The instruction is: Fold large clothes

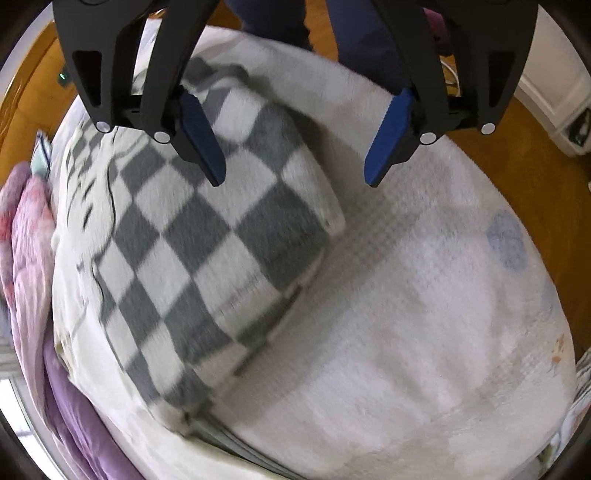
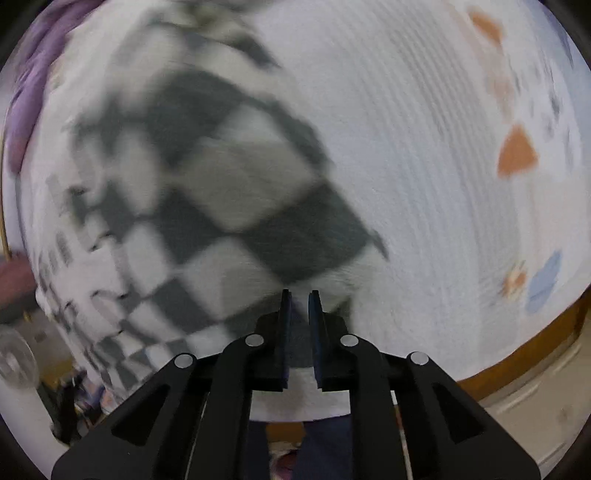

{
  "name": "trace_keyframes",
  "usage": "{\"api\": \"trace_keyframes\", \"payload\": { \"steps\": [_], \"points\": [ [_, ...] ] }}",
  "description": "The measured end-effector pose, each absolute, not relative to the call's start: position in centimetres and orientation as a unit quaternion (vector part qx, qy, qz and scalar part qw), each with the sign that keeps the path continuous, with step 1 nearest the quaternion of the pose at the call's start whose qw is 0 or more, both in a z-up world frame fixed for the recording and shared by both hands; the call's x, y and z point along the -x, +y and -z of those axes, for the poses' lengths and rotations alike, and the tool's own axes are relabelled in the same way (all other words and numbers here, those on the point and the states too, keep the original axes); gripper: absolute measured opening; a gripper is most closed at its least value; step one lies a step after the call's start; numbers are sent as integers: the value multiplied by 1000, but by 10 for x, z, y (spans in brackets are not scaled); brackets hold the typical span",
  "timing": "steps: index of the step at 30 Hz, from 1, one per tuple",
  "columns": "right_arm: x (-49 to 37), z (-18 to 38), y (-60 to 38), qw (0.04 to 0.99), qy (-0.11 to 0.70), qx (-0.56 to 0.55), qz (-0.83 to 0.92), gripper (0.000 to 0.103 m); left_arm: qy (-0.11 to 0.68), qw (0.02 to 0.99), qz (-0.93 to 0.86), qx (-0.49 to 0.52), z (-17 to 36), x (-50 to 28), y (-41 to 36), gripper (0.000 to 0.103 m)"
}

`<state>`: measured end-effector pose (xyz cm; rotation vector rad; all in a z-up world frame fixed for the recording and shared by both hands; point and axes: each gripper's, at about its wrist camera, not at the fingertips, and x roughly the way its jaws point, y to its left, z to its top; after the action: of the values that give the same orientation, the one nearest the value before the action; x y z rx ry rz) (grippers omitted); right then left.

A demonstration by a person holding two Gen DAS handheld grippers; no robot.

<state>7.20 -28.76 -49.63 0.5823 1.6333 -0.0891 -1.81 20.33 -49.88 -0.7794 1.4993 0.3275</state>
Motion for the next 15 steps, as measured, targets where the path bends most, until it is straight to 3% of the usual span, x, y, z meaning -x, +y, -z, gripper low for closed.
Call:
{"api": "trace_keyframes", "payload": {
  "steps": [7, 15],
  "points": [
    [-156, 452, -156, 706, 651, -265, -81, 11, 657, 657, -128, 347, 521, -5, 221, 84],
    [-220, 491, -76, 700, 666, -248, -71, 7, 676, 635, -71, 367, 541, -9, 232, 84]
  ]
}}
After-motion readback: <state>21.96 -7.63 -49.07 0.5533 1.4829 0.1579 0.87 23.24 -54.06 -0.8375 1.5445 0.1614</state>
